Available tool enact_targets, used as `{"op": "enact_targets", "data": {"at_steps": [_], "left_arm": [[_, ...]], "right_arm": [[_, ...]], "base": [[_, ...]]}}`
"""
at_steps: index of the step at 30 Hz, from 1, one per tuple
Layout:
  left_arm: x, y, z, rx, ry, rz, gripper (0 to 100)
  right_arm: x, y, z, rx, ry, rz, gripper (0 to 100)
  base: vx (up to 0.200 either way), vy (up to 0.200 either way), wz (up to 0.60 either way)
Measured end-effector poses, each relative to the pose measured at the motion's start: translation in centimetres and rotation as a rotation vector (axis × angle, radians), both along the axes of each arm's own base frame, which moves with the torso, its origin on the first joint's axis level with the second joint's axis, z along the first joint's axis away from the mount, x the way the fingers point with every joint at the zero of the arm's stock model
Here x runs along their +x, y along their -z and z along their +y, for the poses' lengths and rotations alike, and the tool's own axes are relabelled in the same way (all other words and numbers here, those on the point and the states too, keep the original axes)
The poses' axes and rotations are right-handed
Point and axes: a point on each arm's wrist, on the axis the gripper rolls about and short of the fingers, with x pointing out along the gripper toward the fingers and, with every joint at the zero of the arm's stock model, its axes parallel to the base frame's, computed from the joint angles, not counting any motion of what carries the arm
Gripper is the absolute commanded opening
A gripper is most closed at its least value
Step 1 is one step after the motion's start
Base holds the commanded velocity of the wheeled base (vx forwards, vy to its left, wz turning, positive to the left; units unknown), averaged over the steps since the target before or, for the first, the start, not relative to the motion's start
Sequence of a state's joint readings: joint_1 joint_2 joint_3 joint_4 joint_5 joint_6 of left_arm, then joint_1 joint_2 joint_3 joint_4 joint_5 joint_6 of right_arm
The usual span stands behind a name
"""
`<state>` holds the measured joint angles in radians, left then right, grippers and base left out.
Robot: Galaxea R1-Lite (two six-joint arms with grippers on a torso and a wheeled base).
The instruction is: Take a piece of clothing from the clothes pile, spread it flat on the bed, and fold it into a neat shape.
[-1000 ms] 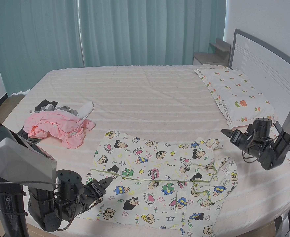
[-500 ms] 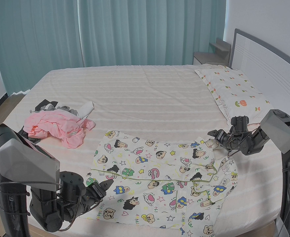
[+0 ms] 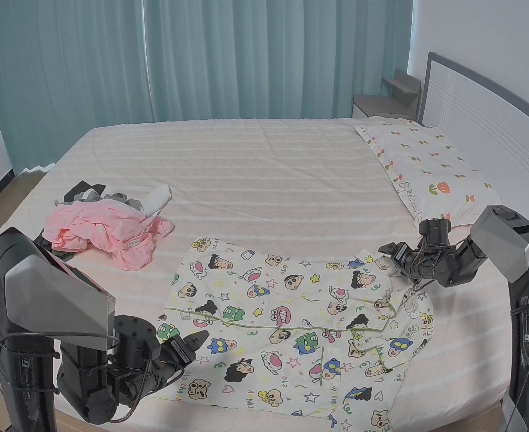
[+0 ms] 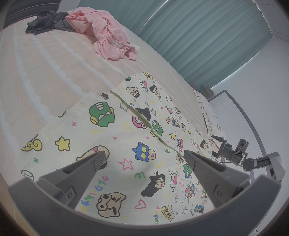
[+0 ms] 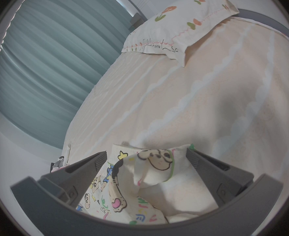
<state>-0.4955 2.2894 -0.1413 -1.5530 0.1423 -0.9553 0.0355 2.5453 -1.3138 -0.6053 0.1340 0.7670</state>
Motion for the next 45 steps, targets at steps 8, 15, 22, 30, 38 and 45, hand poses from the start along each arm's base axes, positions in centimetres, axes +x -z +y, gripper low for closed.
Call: {"op": "enact_targets", "data": {"at_steps": [8, 15, 22, 30, 38, 45], "left_arm": [[0.0, 0.1, 0.0, 0.002, 0.002, 0.004, 100], [0.0, 0.1, -0.1, 0.004, 0.004, 0.004, 100], [0.0, 0.1, -0.1, 0.004, 0.004, 0.004, 100], [0.0, 0.1, -0.1, 0.004, 0.004, 0.004, 100], [0.0, 0.1, -0.1, 0.004, 0.003, 0.004, 100], [0.0, 0.2, -0.1, 0.005, 0.003, 0.006, 100]], "right_arm": [[-0.8, -1.9, 0.6, 0.056, 0.023, -0.001, 100], [-1.1, -1.9, 1.5, 0.069, 0.014, 0.015, 100], [-0.9, -1.7, 2.1, 0.115, 0.032, 0.026, 100], [-0.4, -0.9, 2.5, 0.121, 0.036, 0.066, 100], [0.6, -1.1, 2.5, 0.118, 0.049, 0.113, 0], [1.3, -1.1, 1.5, 0.122, 0.084, 0.094, 0]], "base": [[0.000, 0.000, 0.00], [0.000, 0.000, 0.00], [0.000, 0.000, 0.00], [0.000, 0.000, 0.00], [0.000, 0.000, 0.00], [0.000, 0.000, 0.00]]}}
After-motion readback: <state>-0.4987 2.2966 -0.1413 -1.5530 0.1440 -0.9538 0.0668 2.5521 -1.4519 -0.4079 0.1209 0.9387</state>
